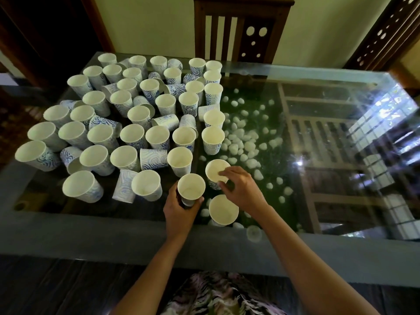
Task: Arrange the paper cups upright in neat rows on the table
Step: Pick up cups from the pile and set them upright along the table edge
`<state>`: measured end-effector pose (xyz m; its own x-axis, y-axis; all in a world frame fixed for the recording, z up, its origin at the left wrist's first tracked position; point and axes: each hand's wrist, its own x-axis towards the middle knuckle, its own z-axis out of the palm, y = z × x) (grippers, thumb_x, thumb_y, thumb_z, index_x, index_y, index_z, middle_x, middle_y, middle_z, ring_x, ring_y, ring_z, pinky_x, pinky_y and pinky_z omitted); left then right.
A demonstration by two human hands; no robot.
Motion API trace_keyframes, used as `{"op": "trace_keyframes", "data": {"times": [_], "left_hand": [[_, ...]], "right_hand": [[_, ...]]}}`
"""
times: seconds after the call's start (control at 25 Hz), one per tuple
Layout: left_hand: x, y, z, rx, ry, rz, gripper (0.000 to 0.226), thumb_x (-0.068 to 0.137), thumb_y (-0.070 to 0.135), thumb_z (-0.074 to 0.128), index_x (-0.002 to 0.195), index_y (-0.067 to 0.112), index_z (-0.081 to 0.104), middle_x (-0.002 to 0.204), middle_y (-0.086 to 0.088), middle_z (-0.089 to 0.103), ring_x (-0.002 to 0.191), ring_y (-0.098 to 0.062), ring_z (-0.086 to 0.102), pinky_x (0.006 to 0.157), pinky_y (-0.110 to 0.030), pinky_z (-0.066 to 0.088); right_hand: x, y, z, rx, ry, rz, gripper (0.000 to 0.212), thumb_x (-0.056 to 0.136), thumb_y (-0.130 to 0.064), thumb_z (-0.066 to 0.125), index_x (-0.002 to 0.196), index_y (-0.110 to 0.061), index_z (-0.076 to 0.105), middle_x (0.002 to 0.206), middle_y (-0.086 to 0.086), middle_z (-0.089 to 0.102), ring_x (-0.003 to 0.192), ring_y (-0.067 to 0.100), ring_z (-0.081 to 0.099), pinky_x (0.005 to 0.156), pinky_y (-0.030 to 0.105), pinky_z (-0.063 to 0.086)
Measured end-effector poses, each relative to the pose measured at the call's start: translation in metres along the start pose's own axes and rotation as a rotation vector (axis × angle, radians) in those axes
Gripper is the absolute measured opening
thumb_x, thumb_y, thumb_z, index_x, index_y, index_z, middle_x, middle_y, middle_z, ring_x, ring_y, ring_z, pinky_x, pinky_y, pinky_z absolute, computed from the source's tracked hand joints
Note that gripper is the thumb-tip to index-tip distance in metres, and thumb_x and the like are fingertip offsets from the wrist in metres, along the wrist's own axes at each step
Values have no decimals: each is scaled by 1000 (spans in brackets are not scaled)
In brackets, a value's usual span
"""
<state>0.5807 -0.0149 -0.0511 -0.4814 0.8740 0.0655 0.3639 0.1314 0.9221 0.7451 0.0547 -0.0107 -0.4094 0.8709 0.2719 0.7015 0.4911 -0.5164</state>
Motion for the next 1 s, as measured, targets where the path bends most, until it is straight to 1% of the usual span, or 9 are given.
{"op": "trace_keyframes", "data": {"times": [0.16, 0.28, 0.4, 0.48, 0.56, 0.68, 0.76, 0.88, 1.0], "left_hand": [[-6, -3, -2, 2, -2, 1, 69, 63, 18, 84, 123, 8, 51, 122, -8, 58, 112, -15, 51, 93, -30, 42], [-14, -3, -4, 21, 8, 25, 67, 63, 16, 84, 121, 4, 52, 121, -10, 59, 110, -12, 50, 91, -27, 41], [-17, -3, -8, 24, 5, 25, 66, 62, 14, 84, 120, 3, 53, 120, -11, 59, 108, -11, 50, 89, -25, 40], [-19, -4, -11, 31, -7, 43, 67, 62, 13, 84, 120, 3, 53, 119, -12, 59, 108, -13, 52, 90, -26, 41], [-22, -3, -12, 37, -14, 64, 66, 61, 12, 84, 119, 3, 53, 119, -13, 60, 109, -18, 54, 90, -27, 42], [-27, 3, -13, 32, -53, 89, 66, 61, 10, 84, 119, 4, 54, 120, -12, 60, 109, -13, 52, 90, -25, 41], [-29, 5, -7, 41, -105, 128, 67, 61, 11, 84, 120, 4, 54, 121, -12, 60, 110, -12, 51, 92, -25, 41], [-32, 22, 15, 30, -199, 159, 70, 62, 13, 84, 124, 5, 52, 125, -11, 58, 115, -13, 50, 94, -18, 39], [-33, 51, 57, 29, -247, 204, 71, 63, 14, 84, 125, 3, 51, 125, -11, 57, 115, -14, 48, 94, -16, 36]], "right_hand": [[-33, 1, -3, 260, 261, 174, 61, 75, -57, 65, 109, -6, 63, 102, 5, 66, 90, 12, 63, 78, 18, 51], [-67, 4, 13, 475, 158, 296, 92, 59, -65, 73, 127, -8, 50, 115, 3, 59, 105, 9, 59, 87, 21, 50], [-85, 2, 29, 508, -17, 354, 116, 45, -62, 81, 139, -13, 35, 133, 0, 49, 121, 7, 49, 100, 24, 44], [-86, -3, 35, 511, -50, 366, 113, 45, -50, 88, 139, -15, 35, 137, -1, 46, 124, 7, 46, 102, 27, 42], [-84, -9, 39, 476, 20, 352, 94, 51, -34, 90, 130, -16, 43, 128, -2, 53, 116, 8, 51, 97, 31, 47], [-84, -14, 33, 473, 174, 409, 74, 56, -28, 89, 117, -25, 48, 112, -18, 55, 104, -5, 53, 87, 19, 49], [-88, -9, 22, 481, 239, 454, 72, 56, -27, 89, 116, -24, 49, 111, -19, 55, 105, -4, 53, 87, 17, 47], [-102, 11, 0, 500, 310, 517, 74, 57, -25, 89, 118, -18, 49, 114, -7, 57, 107, 8, 55, 88, 21, 49], [-110, 41, -32, 479, 388, 576, 74, 57, -23, 88, 119, -17, 50, 114, -8, 55, 104, 5, 55, 87, 12, 46]]}}
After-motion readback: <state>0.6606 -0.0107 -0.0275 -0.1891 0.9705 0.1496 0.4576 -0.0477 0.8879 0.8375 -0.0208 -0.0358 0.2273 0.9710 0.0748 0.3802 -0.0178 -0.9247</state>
